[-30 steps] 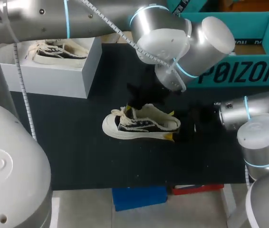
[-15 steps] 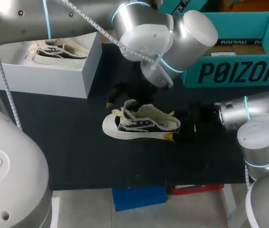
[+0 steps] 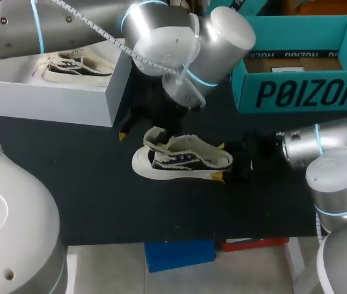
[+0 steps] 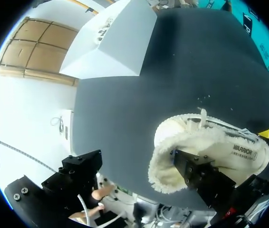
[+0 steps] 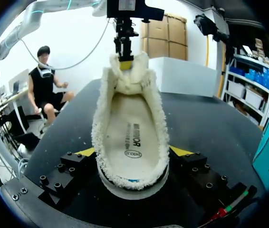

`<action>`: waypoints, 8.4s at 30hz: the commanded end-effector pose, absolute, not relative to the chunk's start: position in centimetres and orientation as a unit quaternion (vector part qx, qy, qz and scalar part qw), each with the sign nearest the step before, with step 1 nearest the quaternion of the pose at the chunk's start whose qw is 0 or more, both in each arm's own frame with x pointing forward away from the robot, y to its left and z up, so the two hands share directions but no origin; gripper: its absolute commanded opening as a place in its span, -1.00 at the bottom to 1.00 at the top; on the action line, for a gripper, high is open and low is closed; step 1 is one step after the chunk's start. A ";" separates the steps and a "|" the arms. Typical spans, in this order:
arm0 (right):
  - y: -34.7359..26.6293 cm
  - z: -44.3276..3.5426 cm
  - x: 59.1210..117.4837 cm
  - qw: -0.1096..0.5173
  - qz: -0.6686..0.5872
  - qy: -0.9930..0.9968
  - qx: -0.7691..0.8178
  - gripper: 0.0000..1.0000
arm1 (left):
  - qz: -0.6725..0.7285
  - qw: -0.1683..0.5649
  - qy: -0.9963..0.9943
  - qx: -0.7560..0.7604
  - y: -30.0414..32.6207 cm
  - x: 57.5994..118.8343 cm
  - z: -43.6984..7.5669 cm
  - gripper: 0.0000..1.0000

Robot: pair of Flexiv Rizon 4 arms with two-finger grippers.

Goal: Take the shoe out of the shoebox, open the shoe tongue, remove and reinsert the insole, then place the shoe into the shoebox

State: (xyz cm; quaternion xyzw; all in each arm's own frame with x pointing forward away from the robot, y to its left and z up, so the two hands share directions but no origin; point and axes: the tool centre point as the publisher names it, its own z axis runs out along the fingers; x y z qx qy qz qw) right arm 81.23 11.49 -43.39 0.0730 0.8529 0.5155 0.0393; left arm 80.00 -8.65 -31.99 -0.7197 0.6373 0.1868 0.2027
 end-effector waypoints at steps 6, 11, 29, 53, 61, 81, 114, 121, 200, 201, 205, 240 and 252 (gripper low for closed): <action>11.6 -43.6 81.3 0.039 0.515 0.853 0.074 -1.00 | 0.197 0.196 0.631 -0.724 -7.1 79.7 -33.6 1.00; 11.6 -43.6 81.3 0.039 0.515 0.853 0.074 -1.00 | 0.205 0.199 0.625 -0.726 -6.9 79.8 -34.4 1.00; 11.6 -43.6 81.3 0.039 0.515 0.853 0.074 -1.00 | 0.161 0.161 0.648 -0.726 -7.0 80.3 -34.5 1.00; 11.6 -43.6 81.3 0.039 0.515 0.853 0.074 -1.00 | -0.082 -0.035 0.992 -0.092 -19.0 82.4 -28.5 -1.00; 11.6 -43.6 81.3 0.039 0.515 0.853 0.074 -1.00 | -0.082 -0.035 0.992 -0.092 -19.0 82.4 -28.5 -1.00; 11.6 -43.6 81.3 0.039 0.515 0.853 0.074 -1.00 | -0.033 -0.147 0.976 0.160 -20.4 80.8 -29.2 -1.00; 11.6 -43.6 81.3 0.039 0.515 0.853 0.074 -1.00 | -0.069 -0.198 0.975 0.077 -21.0 82.9 -34.5 -1.00; 11.6 -43.6 81.3 0.039 0.515 0.853 0.074 -1.00 | -0.081 -0.202 0.973 0.073 -21.0 81.9 -35.7 -1.00; 11.6 -43.6 81.3 0.039 0.515 0.853 0.074 -1.00 | 0.056 0.107 0.993 0.005 -20.4 80.0 -45.0 -0.44; 11.6 -43.6 81.3 0.039 0.515 0.853 0.074 -1.00 | 0.059 0.119 0.991 0.004 -20.3 80.1 -45.2 -0.43; 11.6 -43.6 81.3 0.039 0.515 0.853 0.074 -1.00 | 0.066 0.179 0.982 -0.015 -19.9 81.1 -45.8 -0.44; 11.6 -43.6 81.3 0.039 0.515 0.853 0.074 -1.00 | -0.056 0.190 0.978 -0.067 -20.3 85.5 -44.8 -1.00; 11.6 -43.6 81.3 0.039 0.515 0.853 0.074 -1.00 | -0.096 0.076 0.991 -0.048 -20.3 84.2 -41.2 -1.00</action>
